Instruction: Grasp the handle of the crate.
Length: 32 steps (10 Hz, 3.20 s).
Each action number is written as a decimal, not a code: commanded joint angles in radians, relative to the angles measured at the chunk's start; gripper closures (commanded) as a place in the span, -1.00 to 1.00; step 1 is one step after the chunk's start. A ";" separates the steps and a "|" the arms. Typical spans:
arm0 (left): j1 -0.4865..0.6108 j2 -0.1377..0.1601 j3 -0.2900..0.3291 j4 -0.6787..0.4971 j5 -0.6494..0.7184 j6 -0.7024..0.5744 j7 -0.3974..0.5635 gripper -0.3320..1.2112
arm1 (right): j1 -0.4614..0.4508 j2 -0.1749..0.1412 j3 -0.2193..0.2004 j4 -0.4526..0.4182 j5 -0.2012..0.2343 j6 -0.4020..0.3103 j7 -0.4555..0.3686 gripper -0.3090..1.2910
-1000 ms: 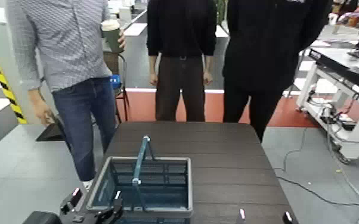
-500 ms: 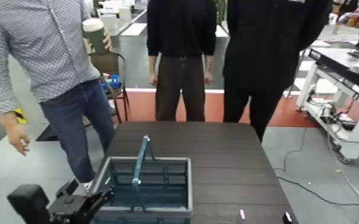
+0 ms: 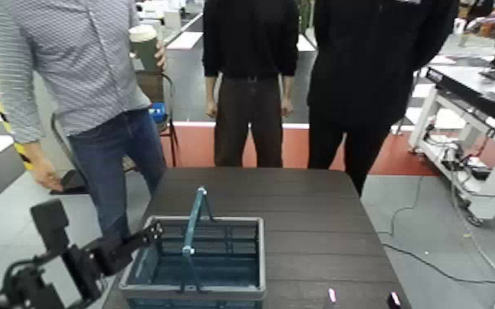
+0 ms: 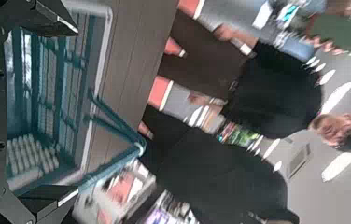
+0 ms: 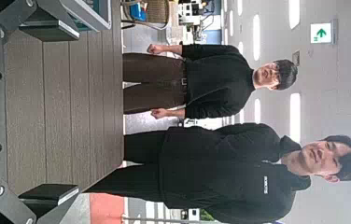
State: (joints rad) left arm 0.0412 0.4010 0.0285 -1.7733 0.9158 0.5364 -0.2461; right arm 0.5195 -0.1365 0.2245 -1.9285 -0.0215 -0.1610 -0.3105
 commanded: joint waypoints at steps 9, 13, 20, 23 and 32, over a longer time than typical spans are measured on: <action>-0.538 0.124 -0.252 0.561 0.319 0.502 -0.280 -0.43 | -0.026 -0.006 0.015 0.008 -0.005 0.006 0.014 -0.43; -0.647 0.111 -0.387 0.696 0.324 0.502 -0.378 -0.43 | -0.035 -0.009 0.024 0.013 -0.008 0.006 0.016 -0.43; -0.701 0.088 -0.473 0.738 0.342 0.501 -0.417 -0.31 | -0.045 -0.014 0.029 0.028 -0.017 -0.002 0.019 -0.43; -0.705 0.085 -0.496 0.747 0.373 0.493 -0.417 0.49 | -0.050 -0.015 0.030 0.036 -0.020 -0.008 0.019 -0.43; -0.687 0.087 -0.490 0.718 0.391 0.476 -0.427 0.97 | -0.047 -0.015 0.027 0.039 -0.023 -0.017 0.018 -0.43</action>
State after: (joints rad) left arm -0.6510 0.4881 -0.4665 -1.0479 1.3069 1.0136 -0.6734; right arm 0.4715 -0.1520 0.2517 -1.8901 -0.0438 -0.1771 -0.2931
